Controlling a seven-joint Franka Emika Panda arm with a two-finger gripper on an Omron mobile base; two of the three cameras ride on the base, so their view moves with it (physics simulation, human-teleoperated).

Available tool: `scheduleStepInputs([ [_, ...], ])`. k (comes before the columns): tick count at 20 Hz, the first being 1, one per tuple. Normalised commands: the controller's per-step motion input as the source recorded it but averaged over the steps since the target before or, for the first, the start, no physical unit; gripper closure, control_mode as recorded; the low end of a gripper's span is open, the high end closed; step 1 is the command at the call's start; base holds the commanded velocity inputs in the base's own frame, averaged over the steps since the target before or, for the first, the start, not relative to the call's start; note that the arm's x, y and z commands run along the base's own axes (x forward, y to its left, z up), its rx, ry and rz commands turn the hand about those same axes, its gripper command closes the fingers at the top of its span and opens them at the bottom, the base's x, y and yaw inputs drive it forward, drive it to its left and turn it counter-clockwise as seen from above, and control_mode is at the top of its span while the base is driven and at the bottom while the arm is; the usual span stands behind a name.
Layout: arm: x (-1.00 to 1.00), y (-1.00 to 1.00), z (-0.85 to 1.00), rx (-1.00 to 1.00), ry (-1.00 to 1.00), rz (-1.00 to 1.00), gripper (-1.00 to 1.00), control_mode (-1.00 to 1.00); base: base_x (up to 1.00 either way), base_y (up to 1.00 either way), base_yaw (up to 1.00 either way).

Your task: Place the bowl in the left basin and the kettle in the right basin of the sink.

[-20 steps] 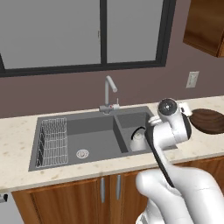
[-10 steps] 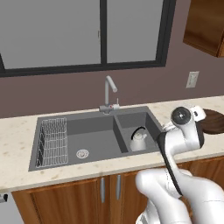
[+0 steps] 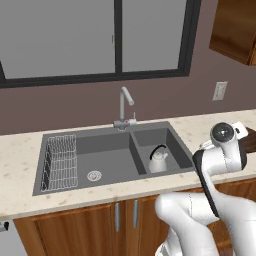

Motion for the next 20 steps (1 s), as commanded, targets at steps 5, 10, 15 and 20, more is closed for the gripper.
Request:
scheduleStepInputs([
  [5, 0.04, -0.39, -0.05, 0.00, 0.14, 0.00, -1.00, -1.00, 0.00, 0.00, 0.00],
  [10, 0.20, -0.33, -0.17, -0.01, 0.15, 0.00, -1.00, -1.00, 0.00, 0.00, 0.00],
  [15, 0.39, -0.28, -0.24, -0.04, 0.11, 0.00, -1.00, -1.00, 0.00, 0.00, 0.00],
  [20, 0.35, -0.21, -0.38, -0.02, 0.07, 0.03, -1.00, -1.00, 0.00, 0.00, 0.00],
])
